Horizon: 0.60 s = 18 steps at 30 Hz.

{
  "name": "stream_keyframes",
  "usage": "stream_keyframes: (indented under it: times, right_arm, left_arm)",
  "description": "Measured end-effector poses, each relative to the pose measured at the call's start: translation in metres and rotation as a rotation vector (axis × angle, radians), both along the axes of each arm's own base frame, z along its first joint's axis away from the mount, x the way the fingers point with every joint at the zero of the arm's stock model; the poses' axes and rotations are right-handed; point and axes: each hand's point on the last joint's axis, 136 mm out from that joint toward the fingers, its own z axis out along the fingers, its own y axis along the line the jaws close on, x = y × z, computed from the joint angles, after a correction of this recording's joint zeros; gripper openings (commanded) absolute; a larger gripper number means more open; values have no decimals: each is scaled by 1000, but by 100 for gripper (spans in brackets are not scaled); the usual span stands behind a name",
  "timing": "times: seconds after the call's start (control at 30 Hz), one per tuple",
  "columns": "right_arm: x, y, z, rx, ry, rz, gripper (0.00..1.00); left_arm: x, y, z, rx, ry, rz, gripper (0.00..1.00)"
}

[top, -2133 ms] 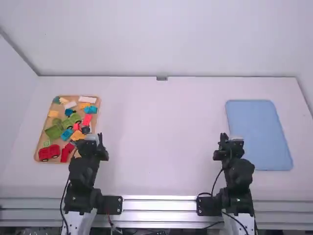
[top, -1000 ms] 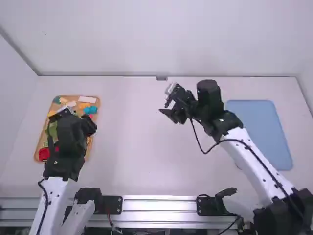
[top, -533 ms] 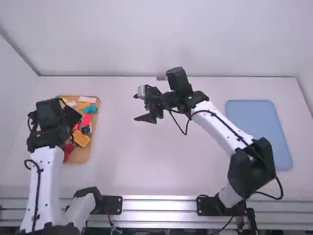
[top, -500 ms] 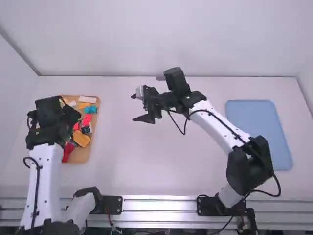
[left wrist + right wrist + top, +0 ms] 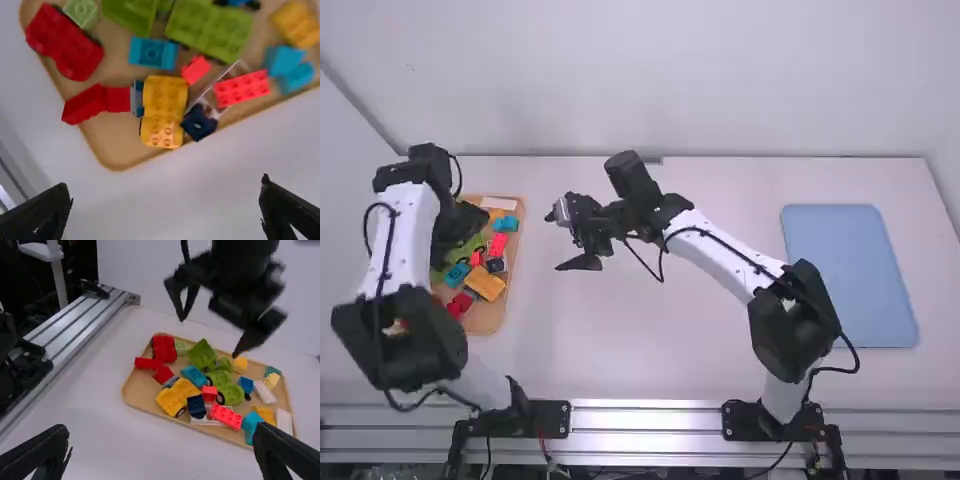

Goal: Assemble lego blocks to make yellow taxi

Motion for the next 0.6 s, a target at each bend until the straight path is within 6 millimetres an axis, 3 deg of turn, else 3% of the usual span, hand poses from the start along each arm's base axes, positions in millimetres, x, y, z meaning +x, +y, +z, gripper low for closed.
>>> stream_keyframes:
  times: [0.07,0.17,0.37,0.6]
  right_arm:
    - [2,0,0,-1,-1,-7,98]
    - [6,-1,2,7,-17,-15,98]
    - [12,-3,6,16,-32,-29,98]
    - [19,-4,4,6,-44,-58,98]
  left_arm:
    - [4,-1,-24,-37,59,5,93]
    - [7,-3,-42,-61,85,6,92]
    - [5,-7,-71,-86,76,10,95]
    - [-7,-12,-106,-118,88,-15,84]
